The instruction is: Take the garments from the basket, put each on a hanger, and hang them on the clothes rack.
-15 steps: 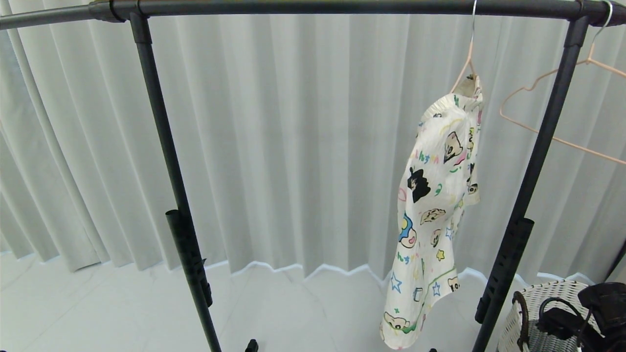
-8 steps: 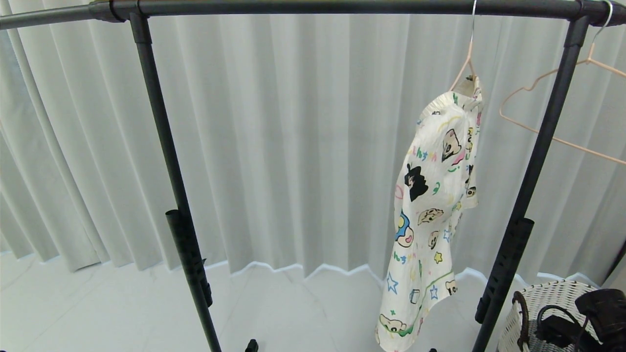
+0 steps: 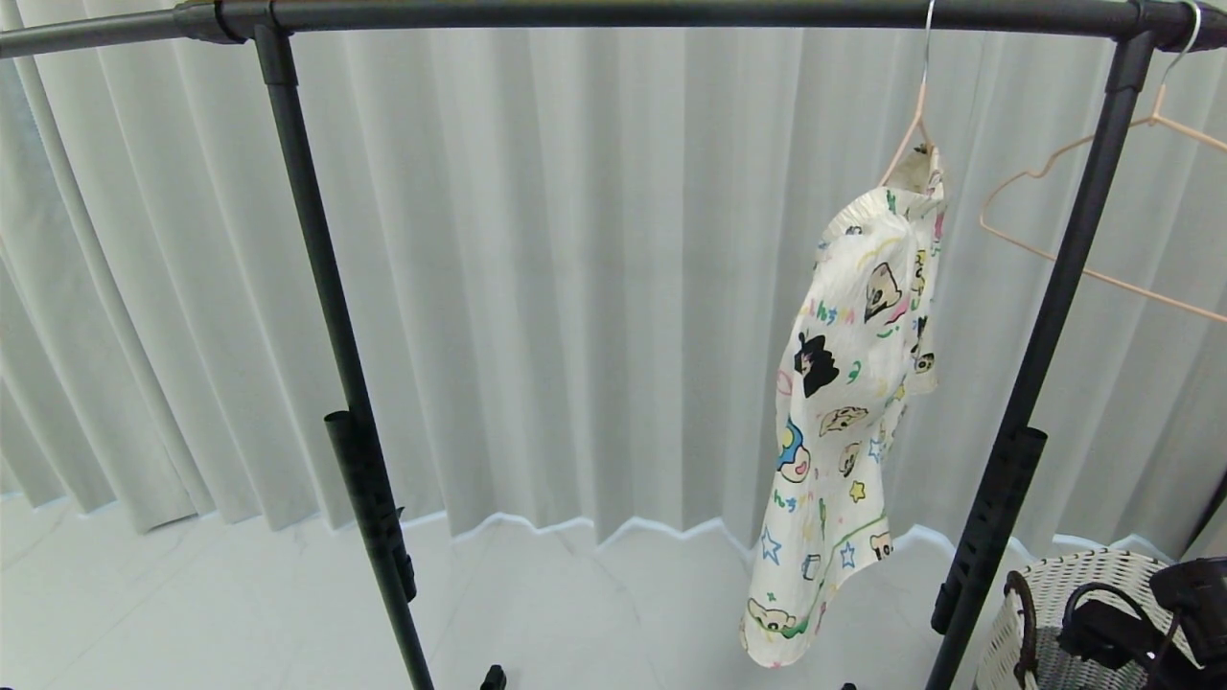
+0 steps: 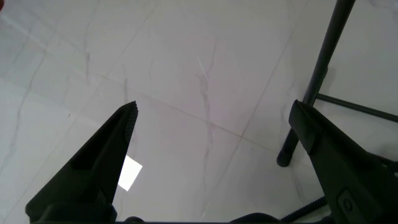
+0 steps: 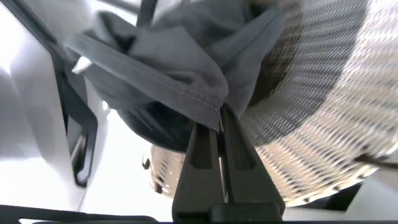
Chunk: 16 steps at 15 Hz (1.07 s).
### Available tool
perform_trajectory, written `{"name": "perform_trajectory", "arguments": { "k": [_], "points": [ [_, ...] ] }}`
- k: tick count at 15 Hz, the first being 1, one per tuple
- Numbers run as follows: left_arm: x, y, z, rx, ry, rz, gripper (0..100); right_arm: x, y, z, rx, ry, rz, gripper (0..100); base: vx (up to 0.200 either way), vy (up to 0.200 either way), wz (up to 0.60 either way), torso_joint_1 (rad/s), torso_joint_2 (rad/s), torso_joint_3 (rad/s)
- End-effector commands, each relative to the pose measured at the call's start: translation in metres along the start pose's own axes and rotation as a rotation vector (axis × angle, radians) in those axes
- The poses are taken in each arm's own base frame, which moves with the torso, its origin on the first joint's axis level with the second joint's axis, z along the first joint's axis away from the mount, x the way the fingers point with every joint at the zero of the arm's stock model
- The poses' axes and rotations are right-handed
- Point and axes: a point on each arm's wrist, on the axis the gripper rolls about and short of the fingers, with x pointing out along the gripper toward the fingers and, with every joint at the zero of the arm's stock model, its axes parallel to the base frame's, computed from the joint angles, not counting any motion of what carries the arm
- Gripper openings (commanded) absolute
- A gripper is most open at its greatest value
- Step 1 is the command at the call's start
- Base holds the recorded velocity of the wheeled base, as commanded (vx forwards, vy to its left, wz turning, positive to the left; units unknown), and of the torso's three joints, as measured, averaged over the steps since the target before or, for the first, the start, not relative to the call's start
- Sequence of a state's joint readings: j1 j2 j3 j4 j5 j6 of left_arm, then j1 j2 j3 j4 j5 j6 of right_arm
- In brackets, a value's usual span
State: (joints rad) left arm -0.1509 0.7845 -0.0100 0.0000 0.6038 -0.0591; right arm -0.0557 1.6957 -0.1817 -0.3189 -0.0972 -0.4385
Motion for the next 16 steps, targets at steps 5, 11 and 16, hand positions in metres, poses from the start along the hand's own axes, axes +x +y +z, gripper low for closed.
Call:
{"name": "perform_trajectory", "arguments": {
  "k": [5, 11, 16],
  "points": [
    [0.000, 0.000, 0.000, 0.007, 0.006, -0.002, 100, -0.109, 0.014, 0.033, -0.195, -0.299, -0.004, 0, -0.080, 0.000, 0.00, 0.001, 0.00, 0.002],
    [0.000, -0.002, 0.001, 0.028, -0.004, -0.027, 100, -0.178, 0.036, 0.049, -0.271, -0.491, 0.106, 0, -0.200, 0.000, 0.00, 0.001, 0.00, 0.002],
    [-0.001, -0.001, 0.000, 0.017, -0.015, -0.028, 100, -0.194, 0.052, 0.056, -0.339, -0.566, 0.180, 0, -0.200, 0.000, 0.00, -0.001, 0.00, 0.003]
  ]
}}
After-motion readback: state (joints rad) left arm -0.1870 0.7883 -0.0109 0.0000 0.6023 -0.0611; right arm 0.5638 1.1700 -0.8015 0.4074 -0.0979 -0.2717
